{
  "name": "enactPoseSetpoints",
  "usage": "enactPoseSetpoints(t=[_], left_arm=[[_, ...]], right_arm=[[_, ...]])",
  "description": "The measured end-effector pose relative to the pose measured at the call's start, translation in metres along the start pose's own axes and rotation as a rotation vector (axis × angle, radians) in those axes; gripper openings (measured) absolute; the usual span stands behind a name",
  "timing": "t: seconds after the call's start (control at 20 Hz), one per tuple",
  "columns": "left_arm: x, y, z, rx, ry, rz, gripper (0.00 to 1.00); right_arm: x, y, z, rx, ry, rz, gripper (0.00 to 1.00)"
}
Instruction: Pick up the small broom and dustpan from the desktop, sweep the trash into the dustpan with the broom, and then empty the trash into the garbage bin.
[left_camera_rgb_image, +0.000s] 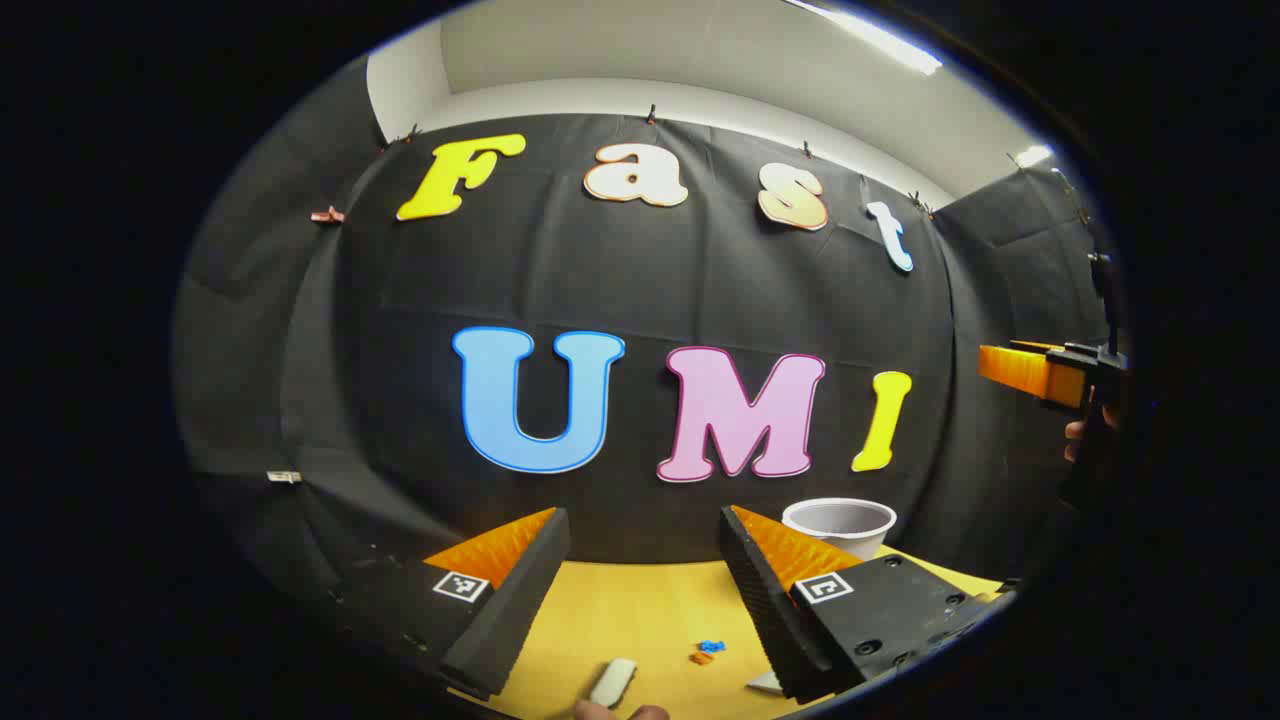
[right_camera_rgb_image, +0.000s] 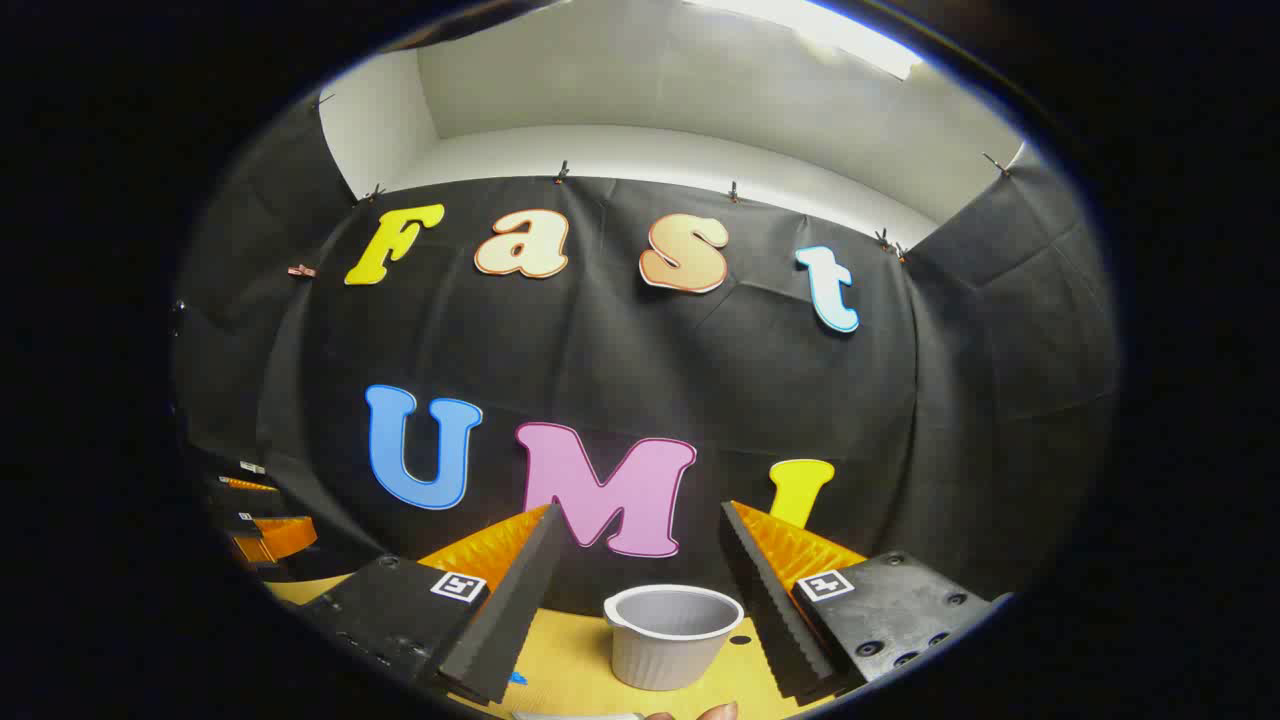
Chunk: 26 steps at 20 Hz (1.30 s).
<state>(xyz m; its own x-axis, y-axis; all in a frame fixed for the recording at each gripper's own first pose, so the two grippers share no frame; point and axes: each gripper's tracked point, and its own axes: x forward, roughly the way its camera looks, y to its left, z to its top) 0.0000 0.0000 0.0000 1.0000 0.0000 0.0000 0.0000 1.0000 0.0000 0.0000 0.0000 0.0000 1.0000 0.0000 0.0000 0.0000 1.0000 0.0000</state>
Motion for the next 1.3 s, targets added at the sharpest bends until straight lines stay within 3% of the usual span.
enactPoseSetpoints(t=[0.25, 0.45, 0.6, 0.95, 1.1, 1.3], left_arm=[[0.026, -0.022, -0.002, -0.006, 0.015, -0.058, 0.95], [0.028, -0.019, 0.005, 0.013, -0.007, -0.059, 0.96], [0.017, 0.004, 0.004, 0.025, -0.011, -0.018, 0.95], [-0.010, 0.056, -0.004, 0.065, 0.013, 0.102, 0.95], [-0.013, 0.065, -0.016, 0.057, 0.029, 0.111, 0.95], [-0.014, 0.073, -0.030, 0.055, 0.060, 0.125, 0.95]], right_arm=[[-0.009, -0.016, -0.017, -0.015, 0.069, -0.043, 0.97], [-0.011, -0.019, -0.018, -0.012, 0.077, -0.030, 0.97], [-0.011, -0.014, -0.022, -0.001, 0.079, -0.009, 0.97], [-0.015, 0.026, -0.052, 0.005, 0.138, 0.124, 0.97], [-0.025, 0.044, -0.071, -0.010, 0.188, 0.214, 0.96], [-0.059, 0.045, -0.131, -0.034, 0.377, 0.304, 0.97]])
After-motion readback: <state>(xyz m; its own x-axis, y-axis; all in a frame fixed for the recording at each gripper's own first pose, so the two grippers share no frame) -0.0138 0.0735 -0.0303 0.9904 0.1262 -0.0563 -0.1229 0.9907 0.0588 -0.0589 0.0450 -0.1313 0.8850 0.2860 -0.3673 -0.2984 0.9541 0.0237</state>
